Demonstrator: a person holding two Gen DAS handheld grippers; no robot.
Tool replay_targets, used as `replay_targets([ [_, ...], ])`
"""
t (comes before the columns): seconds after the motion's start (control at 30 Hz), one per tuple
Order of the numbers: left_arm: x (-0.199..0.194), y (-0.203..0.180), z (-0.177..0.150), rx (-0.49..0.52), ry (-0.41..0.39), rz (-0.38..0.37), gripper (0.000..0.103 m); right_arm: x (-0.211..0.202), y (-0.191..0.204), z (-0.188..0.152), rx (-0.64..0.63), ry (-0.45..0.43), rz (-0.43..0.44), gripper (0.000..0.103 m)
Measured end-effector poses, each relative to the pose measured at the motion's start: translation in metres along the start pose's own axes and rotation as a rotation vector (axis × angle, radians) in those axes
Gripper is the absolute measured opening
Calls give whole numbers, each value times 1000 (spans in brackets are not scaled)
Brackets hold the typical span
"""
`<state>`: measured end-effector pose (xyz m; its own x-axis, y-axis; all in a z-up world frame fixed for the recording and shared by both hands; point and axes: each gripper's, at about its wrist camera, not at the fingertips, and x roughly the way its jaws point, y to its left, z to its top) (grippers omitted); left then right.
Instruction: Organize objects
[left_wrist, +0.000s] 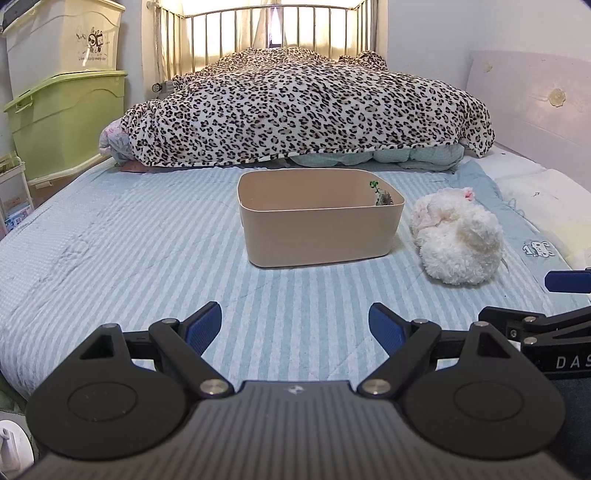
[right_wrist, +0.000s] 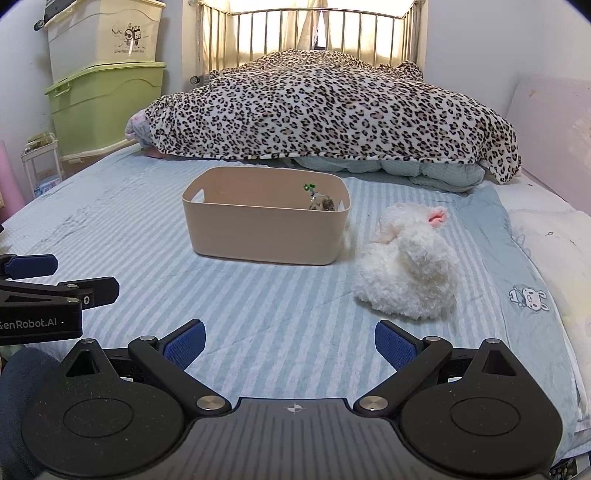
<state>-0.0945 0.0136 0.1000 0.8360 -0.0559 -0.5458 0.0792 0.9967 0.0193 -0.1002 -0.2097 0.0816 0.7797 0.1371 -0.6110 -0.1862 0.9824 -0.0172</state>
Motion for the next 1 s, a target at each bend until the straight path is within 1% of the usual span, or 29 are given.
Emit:
replay_targets([
  [0.63,1,-6,-2,24,10,11,88,7,-7,-5,10,8,10,100],
  [0.8,3,-6,-2,23,13,1,88,8,-7,-5,9,9,9,100],
  [0.93,4,-4,-2,17,14,13,89,10,-8,-3,12,10,4,100],
  [0.97,4,-4,-1,15,14,15,89,10,-9,-3,14,10,3,100],
  [1.0,4,-3,-1,14,14,17,91,11,-10,-3,15,10,4,100],
])
